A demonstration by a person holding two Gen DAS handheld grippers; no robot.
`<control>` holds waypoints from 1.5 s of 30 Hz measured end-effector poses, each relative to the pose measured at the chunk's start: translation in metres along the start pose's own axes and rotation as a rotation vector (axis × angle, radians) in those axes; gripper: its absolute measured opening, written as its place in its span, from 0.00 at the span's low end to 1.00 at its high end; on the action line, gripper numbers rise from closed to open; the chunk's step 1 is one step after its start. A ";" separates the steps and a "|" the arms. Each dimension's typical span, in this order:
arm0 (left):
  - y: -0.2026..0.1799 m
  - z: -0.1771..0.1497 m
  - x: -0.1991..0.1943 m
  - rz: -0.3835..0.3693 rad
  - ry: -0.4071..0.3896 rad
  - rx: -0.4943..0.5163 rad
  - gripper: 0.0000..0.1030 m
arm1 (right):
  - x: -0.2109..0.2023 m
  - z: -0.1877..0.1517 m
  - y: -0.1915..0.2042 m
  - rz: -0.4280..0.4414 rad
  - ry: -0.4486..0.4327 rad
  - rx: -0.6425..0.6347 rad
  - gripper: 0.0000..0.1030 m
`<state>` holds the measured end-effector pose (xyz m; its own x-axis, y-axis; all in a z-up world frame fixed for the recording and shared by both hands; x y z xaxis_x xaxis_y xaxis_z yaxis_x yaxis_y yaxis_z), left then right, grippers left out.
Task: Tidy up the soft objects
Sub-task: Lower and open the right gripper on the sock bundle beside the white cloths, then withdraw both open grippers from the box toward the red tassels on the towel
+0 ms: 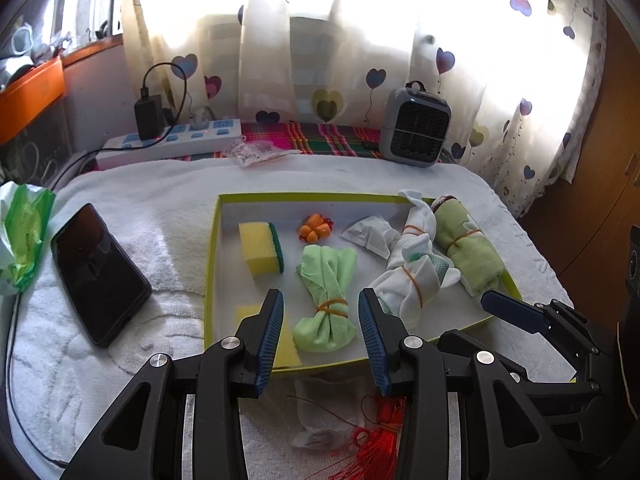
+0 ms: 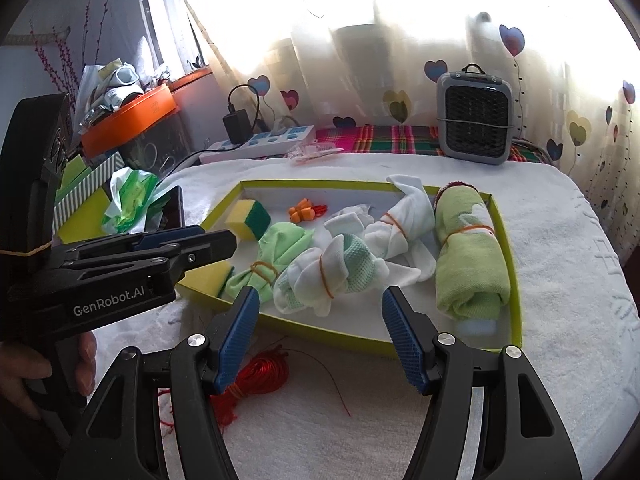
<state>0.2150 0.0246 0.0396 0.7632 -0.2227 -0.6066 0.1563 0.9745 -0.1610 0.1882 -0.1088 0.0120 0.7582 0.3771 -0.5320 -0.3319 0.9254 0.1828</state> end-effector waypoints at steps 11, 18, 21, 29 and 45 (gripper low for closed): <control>0.005 -0.019 -0.026 0.013 -0.014 -0.012 0.37 | -0.010 -0.014 0.007 -0.017 0.027 0.008 0.63; 0.025 -0.030 -0.040 0.037 -0.025 -0.072 0.37 | -0.011 -0.024 0.013 -0.030 0.057 0.019 0.63; 0.035 -0.036 -0.044 0.048 -0.023 -0.099 0.37 | -0.008 -0.030 0.017 -0.028 0.080 0.031 0.63; 0.052 -0.052 -0.047 0.066 0.000 -0.145 0.37 | 0.004 -0.042 0.031 -0.018 0.135 0.043 0.63; 0.055 -0.063 -0.049 0.045 0.015 -0.164 0.37 | 0.018 -0.055 0.047 -0.025 0.192 0.058 0.63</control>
Point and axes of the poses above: each gripper's, at about its wrist camera, not at the fingertips, and x roughly the way its jaws point, y to its left, z to its top, the point moved 5 cm from there along x, roughly the way its jaws point, and after that the axes turned 8 degrees about -y, right-handed, at the moved point
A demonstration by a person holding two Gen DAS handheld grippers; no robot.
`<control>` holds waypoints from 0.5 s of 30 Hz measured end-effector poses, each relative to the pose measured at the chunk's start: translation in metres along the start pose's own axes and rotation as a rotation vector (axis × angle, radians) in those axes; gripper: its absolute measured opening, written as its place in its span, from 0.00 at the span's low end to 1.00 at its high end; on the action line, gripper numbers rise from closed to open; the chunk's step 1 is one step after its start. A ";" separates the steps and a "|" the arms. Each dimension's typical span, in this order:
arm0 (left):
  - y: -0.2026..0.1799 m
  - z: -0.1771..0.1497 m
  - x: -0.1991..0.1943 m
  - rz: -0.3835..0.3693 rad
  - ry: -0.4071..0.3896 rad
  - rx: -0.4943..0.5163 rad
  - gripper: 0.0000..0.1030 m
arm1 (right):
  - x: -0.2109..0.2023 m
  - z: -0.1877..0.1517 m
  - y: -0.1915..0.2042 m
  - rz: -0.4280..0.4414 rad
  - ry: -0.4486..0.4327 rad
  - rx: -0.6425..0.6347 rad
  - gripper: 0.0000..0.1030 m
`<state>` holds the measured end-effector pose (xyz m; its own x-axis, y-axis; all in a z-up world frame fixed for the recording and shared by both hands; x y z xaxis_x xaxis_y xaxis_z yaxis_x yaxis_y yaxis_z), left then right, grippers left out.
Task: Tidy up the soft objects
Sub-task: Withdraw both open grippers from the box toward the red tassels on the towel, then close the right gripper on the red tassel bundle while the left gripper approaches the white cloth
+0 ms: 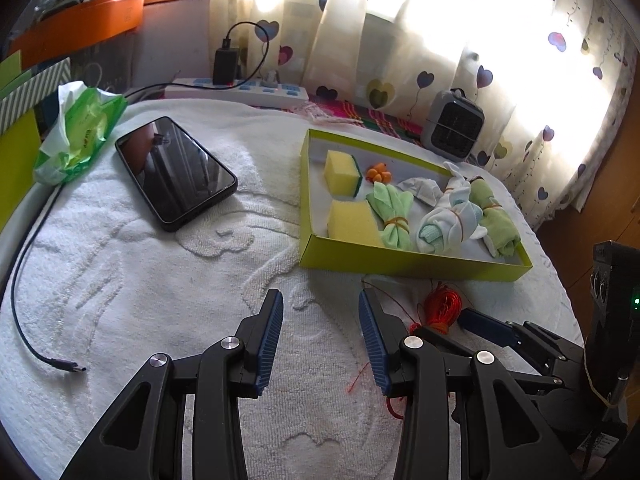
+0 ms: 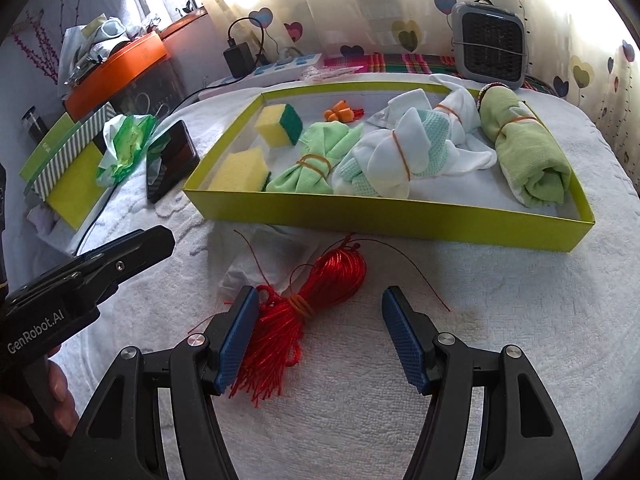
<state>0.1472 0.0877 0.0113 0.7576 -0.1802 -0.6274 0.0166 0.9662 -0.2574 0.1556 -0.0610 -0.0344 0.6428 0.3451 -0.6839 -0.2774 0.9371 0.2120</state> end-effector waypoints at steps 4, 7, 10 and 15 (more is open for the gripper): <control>0.000 -0.001 0.000 -0.003 0.003 -0.002 0.37 | 0.001 -0.002 0.003 -0.015 -0.002 -0.042 0.63; 0.001 -0.001 -0.001 -0.003 0.002 -0.005 0.37 | 0.001 -0.006 0.007 -0.068 0.003 -0.129 0.63; 0.002 0.000 -0.002 -0.002 0.001 -0.008 0.37 | 0.000 -0.009 0.009 -0.094 0.005 -0.176 0.63; 0.003 -0.001 -0.002 -0.002 0.004 -0.009 0.37 | -0.004 -0.008 0.000 -0.105 0.007 -0.149 0.63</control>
Point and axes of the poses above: each gripper's, at about its wrist camera, not at the fingertips, and x roughly the way its jaws point, y to its left, z to its top, the point moved 5 cm from there along x, roughly the way its jaws point, and after that the axes turned 8 degrees about -y, right-handed, at the moved point
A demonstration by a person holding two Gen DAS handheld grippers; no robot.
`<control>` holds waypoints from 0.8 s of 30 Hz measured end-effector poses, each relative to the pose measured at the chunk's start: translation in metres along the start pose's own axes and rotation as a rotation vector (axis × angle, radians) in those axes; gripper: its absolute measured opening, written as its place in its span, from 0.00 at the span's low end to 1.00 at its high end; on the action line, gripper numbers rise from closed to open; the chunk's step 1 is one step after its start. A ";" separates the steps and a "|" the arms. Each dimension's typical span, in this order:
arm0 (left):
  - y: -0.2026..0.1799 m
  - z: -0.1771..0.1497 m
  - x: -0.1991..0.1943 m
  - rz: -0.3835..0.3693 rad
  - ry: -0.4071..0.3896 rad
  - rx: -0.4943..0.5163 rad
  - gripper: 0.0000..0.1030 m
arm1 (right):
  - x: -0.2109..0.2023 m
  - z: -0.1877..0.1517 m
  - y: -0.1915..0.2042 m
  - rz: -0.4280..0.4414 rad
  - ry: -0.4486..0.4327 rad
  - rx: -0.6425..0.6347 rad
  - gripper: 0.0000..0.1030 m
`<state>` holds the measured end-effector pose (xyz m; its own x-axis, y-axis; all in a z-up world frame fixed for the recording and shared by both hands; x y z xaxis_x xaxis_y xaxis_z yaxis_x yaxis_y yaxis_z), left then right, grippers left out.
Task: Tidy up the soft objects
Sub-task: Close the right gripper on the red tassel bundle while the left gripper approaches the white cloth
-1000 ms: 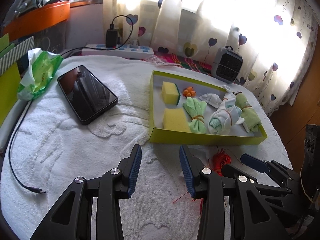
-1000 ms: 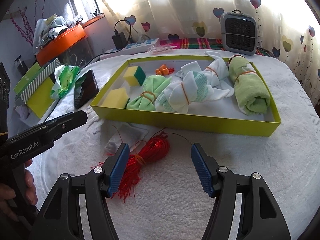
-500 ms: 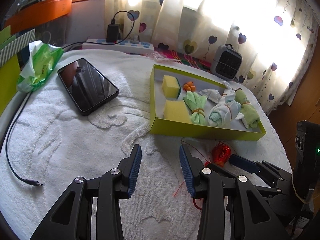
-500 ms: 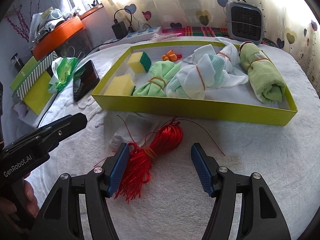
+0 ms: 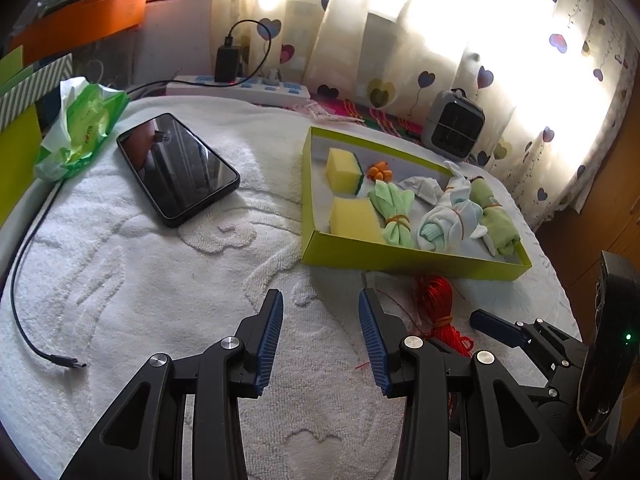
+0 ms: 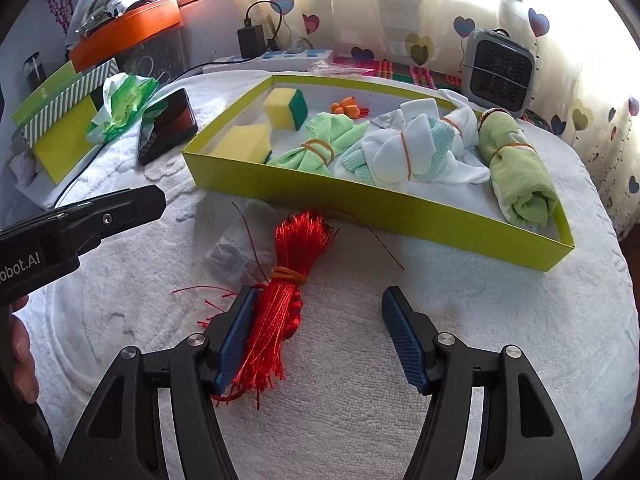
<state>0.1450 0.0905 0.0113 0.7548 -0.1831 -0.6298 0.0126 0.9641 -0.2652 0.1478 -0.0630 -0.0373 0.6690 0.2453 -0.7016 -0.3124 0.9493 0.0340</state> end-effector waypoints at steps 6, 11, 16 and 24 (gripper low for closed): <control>-0.002 -0.002 0.000 -0.006 0.006 0.005 0.37 | 0.000 0.000 -0.003 0.000 -0.006 0.016 0.62; -0.002 -0.002 0.001 -0.008 0.013 0.007 0.37 | -0.003 0.000 -0.001 0.019 -0.014 0.011 0.42; -0.003 -0.002 0.002 -0.009 0.020 0.011 0.37 | -0.006 -0.002 -0.004 0.036 -0.019 0.017 0.28; -0.012 -0.005 0.008 -0.024 0.042 0.021 0.37 | -0.014 -0.005 -0.023 0.026 -0.038 0.062 0.23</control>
Point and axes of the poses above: each gripper's, at about its wrist camera, not at the fingertips, and x roughly the way its jaws point, y to its left, z to its top, the point moved 5 cm from there along x, roughly the way its jaws point, and after that the axes turned 8 degrees about -y, right-handed, at the moved point
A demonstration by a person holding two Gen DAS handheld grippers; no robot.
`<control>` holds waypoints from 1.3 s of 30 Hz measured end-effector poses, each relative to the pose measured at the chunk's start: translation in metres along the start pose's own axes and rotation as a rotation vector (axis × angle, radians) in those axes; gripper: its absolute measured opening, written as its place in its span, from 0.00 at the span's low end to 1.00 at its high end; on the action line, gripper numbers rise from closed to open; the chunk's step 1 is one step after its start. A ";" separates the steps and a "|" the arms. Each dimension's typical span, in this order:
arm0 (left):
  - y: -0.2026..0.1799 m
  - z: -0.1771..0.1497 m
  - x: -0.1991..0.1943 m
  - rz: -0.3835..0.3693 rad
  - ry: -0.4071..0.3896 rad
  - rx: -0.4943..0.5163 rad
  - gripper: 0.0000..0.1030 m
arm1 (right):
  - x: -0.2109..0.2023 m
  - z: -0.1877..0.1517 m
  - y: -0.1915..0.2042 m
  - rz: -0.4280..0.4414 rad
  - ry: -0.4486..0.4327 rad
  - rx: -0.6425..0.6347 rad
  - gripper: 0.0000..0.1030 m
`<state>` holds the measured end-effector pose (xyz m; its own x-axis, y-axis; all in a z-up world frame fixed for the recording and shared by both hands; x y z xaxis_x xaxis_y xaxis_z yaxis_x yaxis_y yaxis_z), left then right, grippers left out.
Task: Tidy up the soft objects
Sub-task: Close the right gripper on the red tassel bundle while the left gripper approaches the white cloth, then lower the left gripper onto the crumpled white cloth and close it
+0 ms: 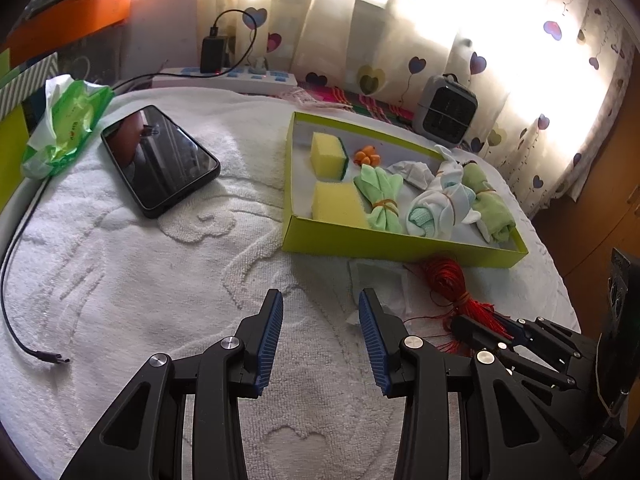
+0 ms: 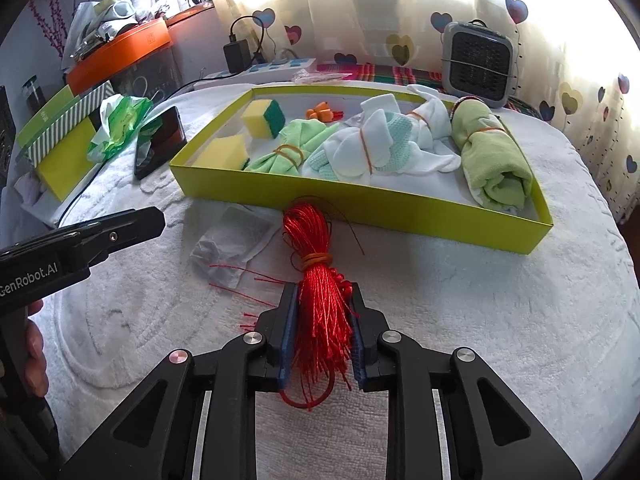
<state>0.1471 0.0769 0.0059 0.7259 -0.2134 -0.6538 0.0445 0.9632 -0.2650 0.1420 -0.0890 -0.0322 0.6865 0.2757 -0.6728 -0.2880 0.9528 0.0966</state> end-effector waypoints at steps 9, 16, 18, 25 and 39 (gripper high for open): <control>-0.019 -0.003 0.012 -0.023 0.036 0.027 0.37 | -0.013 -0.001 -0.026 -0.032 -0.029 0.050 0.23; -0.034 -0.007 0.023 -0.024 0.067 0.061 0.37 | -0.022 -0.005 -0.050 -0.053 -0.045 0.099 0.23; -0.038 -0.008 0.027 -0.020 0.074 0.067 0.42 | -0.023 -0.006 -0.054 -0.054 -0.047 0.108 0.23; -0.045 -0.010 0.036 0.009 0.082 0.086 0.47 | -0.025 -0.008 -0.061 -0.051 -0.053 0.109 0.23; -0.050 -0.012 0.041 0.055 0.063 0.134 0.47 | -0.020 -0.012 -0.064 -0.024 -0.040 0.123 0.23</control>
<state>0.1667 0.0184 -0.0162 0.6854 -0.1658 -0.7090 0.1006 0.9860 -0.1333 0.1387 -0.1574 -0.0339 0.7186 0.2556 -0.6467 -0.1894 0.9668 0.1717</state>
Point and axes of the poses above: each gripper's, at about its wrist camera, not at the fingertips, and x roughly the way its jaws point, y to its left, z to its top, the point moved 5 cm from there along x, roughly the way its jaws point, and after that the axes turned 8 degrees about -y, right-handed, at the moved point
